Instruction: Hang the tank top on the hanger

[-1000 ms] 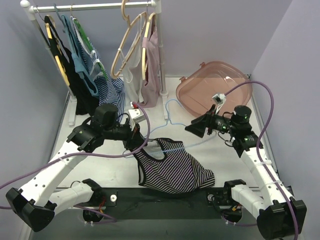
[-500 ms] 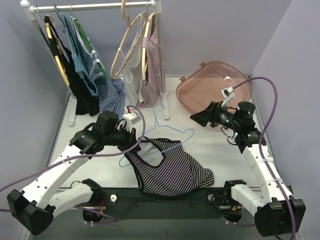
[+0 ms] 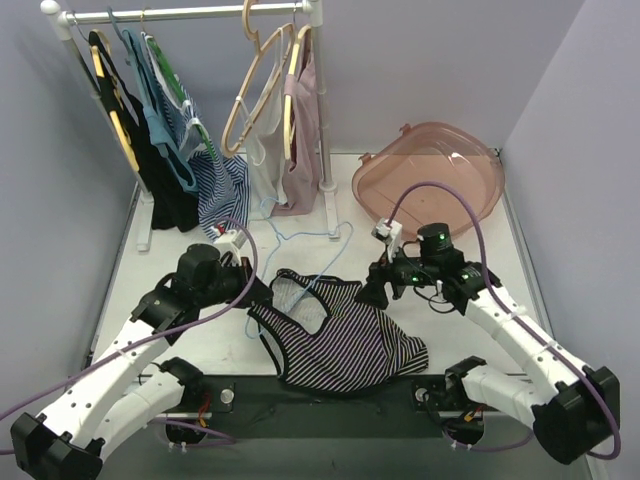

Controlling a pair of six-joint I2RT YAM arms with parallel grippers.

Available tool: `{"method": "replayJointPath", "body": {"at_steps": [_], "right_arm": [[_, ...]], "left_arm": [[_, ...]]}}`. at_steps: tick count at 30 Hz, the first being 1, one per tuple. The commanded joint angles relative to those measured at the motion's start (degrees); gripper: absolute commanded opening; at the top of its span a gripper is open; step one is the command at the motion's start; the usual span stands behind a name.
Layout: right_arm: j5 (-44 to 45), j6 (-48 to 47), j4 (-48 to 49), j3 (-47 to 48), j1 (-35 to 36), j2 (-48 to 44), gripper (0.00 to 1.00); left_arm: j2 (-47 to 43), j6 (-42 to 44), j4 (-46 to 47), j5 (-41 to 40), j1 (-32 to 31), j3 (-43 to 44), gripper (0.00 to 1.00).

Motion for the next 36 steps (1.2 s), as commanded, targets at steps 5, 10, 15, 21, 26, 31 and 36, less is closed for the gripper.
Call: {"method": "replayJointPath", "body": {"at_steps": [5,10,15,21,26,31,36], "right_arm": [[11.53,-9.94,2.02,1.81,10.22,7.95,0.66],[26.60,-11.00,8.86,2.43,20.06,14.01,0.66],[37.37,-7.49,17.75,6.89,26.13,23.68,0.66],[42.30,-2.56,22.33,11.48,26.75,32.91,0.63],[42.74,-0.89,22.86,14.11,27.28,37.04,0.58],[44.05,2.09,23.29,15.88,28.42,39.77,0.52],[46.43,2.80,24.44,16.14,28.69,42.15,0.39]], "left_arm": [[-8.73,-14.56,3.60,-11.01,0.86,-2.26,0.00],[-10.84,-17.39,0.96,-13.83,0.86,-1.73,0.00],[-12.33,-17.56,-0.54,-13.57,0.86,-2.43,0.00],[-15.15,-19.32,-1.77,-14.62,0.86,-4.46,0.00],[-17.35,-21.08,-2.03,-16.38,0.86,-5.77,0.00],[-18.14,-22.40,-1.24,-16.47,0.86,-6.74,0.00],[-19.10,-22.57,-2.56,-18.31,0.86,-6.39,0.00]]}}
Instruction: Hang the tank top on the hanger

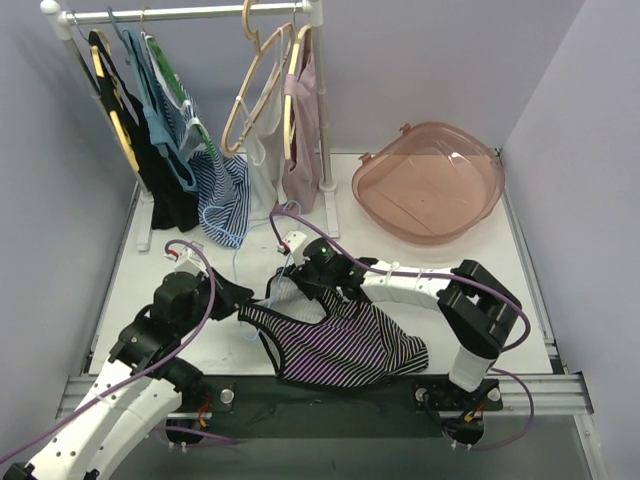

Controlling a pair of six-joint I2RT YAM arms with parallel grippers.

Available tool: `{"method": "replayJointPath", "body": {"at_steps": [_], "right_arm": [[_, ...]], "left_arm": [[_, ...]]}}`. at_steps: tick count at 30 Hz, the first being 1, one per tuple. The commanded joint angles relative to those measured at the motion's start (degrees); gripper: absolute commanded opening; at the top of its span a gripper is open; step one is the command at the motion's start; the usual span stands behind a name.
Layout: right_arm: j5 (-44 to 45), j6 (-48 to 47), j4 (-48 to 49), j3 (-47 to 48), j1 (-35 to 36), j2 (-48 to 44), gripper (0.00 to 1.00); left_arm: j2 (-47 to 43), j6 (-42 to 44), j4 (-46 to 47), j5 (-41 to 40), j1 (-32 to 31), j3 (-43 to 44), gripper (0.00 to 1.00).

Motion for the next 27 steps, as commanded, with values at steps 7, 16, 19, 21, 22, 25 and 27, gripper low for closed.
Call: {"method": "replayJointPath", "body": {"at_steps": [7,16,19,21,22,25,27], "right_arm": [[3.35,3.03,2.41,0.97,0.32,1.63,0.22],[1.95,8.02,2.06,1.32,-3.53,-2.22,0.00],[0.72,10.66,0.74,0.36,-6.70,-5.65,0.00],[-0.07,11.55,-0.14,-1.14,-8.46,-7.59,0.00],[-0.94,11.90,-0.40,-1.75,-9.95,-9.60,0.00],[-2.79,12.96,-1.02,-4.13,-12.33,-13.29,0.00],[-3.85,13.83,-1.90,-5.01,-14.79,-14.80,0.00]], "left_arm": [[-3.49,-2.54,-0.62,-2.88,0.40,0.65,0.00],[-6.47,-0.79,-1.25,-1.05,0.40,0.65,0.00],[-7.97,0.27,1.65,2.73,0.40,-0.23,0.00],[-8.41,0.45,3.84,5.01,0.40,-0.67,0.00],[-8.41,0.62,4.38,5.55,0.40,-0.76,0.00],[-7.62,1.76,7.28,8.62,0.40,-0.50,0.00],[-5.87,2.99,9.47,11.68,0.40,0.02,0.00]]}}
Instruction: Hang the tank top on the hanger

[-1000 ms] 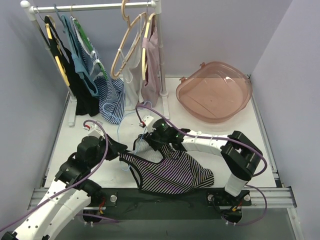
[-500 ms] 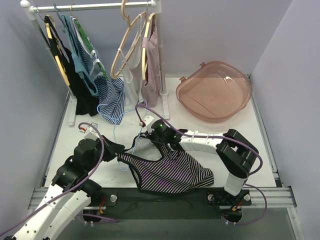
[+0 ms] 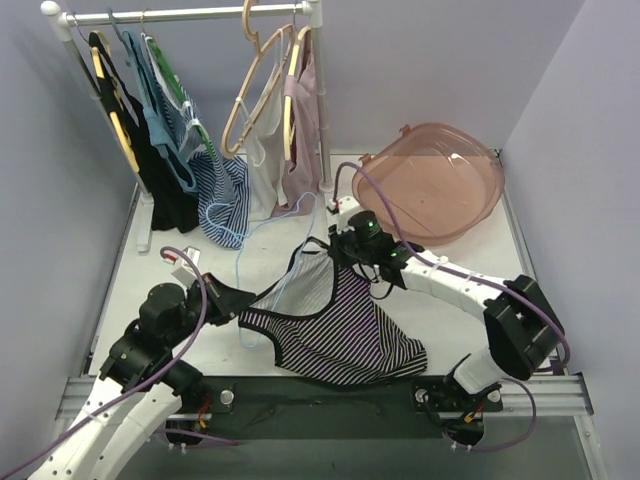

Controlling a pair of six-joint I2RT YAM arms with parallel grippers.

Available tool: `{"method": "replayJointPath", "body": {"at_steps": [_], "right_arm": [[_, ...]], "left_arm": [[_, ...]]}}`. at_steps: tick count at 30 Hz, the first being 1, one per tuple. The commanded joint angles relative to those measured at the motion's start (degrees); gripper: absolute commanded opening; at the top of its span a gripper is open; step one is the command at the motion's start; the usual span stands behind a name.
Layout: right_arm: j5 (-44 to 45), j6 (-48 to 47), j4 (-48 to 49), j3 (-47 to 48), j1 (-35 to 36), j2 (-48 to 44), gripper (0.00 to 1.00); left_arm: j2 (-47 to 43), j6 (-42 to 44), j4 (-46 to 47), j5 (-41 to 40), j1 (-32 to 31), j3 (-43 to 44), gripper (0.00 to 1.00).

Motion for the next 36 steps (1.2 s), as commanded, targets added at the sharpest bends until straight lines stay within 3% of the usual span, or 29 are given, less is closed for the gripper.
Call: {"method": "replayJointPath", "body": {"at_steps": [1,9,13,20,25,31,36], "right_arm": [[-3.32,3.06,-1.77,-1.99,-4.71,-5.53,0.00],[-7.45,8.33,-2.30,-4.54,-15.70,-10.82,0.00],[-12.03,10.44,-1.51,-5.51,-17.47,-12.13,0.00],[-22.67,10.71,1.83,-10.96,-17.48,-12.49,0.02],[-19.34,7.99,-0.45,-14.73,-17.48,-11.17,0.00],[-17.75,6.41,0.60,-19.04,-15.20,-10.20,0.01],[-17.31,5.26,1.04,-16.77,-12.73,-7.14,0.11]], "left_arm": [[2.48,3.21,9.11,7.44,0.40,1.27,0.00],[11.53,12.61,5.70,14.30,0.40,7.69,0.00],[13.21,14.03,4.02,15.62,0.40,7.96,0.00],[15.76,14.56,1.91,17.65,0.40,7.43,0.00],[16.29,14.38,-1.34,15.81,0.40,6.47,0.00],[15.50,11.31,1.29,14.92,0.40,3.83,0.00],[15.94,9.90,4.19,15.89,0.40,1.45,0.00]]}}
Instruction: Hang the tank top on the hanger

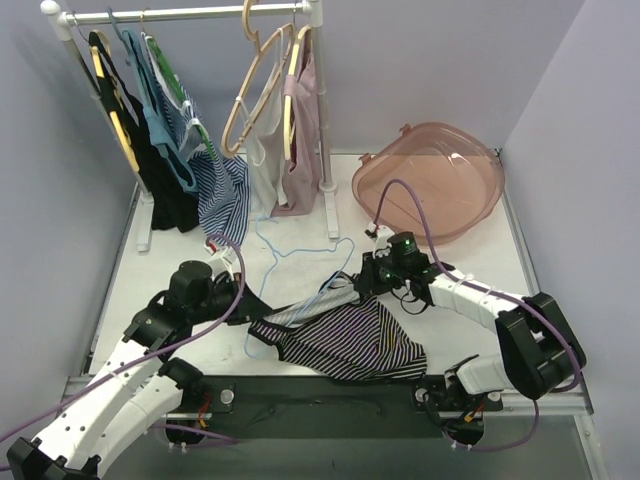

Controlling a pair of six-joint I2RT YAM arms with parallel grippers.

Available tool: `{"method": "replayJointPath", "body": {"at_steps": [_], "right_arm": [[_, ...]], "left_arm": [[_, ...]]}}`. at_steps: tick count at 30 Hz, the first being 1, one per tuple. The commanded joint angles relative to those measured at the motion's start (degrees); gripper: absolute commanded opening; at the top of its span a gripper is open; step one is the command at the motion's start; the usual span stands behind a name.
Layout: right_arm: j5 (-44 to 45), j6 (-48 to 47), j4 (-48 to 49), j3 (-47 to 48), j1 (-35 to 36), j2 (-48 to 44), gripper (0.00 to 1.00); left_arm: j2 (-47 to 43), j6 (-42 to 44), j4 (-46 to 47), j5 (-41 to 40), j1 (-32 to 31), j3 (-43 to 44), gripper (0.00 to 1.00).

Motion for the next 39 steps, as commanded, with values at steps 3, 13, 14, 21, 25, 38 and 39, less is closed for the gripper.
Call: {"method": "replayJointPath", "body": {"at_steps": [3,13,14,21,25,38,39], "right_arm": [[2.73,-2.13,2.38,3.75,0.95,4.68,0.18],[0.62,2.97,5.10,7.62,2.18,7.06,0.40],[0.71,3.49,5.19,8.05,2.27,7.41,0.40],[3.96,4.12,4.84,8.50,3.23,8.64,0.39],[6.68,3.06,4.31,7.97,3.68,8.90,0.36],[11.70,2.35,2.21,10.51,-1.59,5.66,0.00],[11.52,2.53,2.03,10.78,-2.73,5.22,0.00]], "left_arm": [[0.29,-1.27,4.22,1.07,0.36,-1.08,0.00],[-0.58,-1.44,4.22,0.89,0.36,-2.05,0.00],[-0.50,-1.36,4.30,0.89,0.36,-2.05,0.00],[-1.20,-1.62,3.78,0.72,0.36,-1.87,0.00],[-1.82,-2.06,3.60,0.10,0.36,-2.05,0.00],[-5.33,-1.00,4.65,2.91,0.36,-2.40,0.00],[-5.77,-1.00,5.26,3.78,0.36,-2.58,0.00]]}}
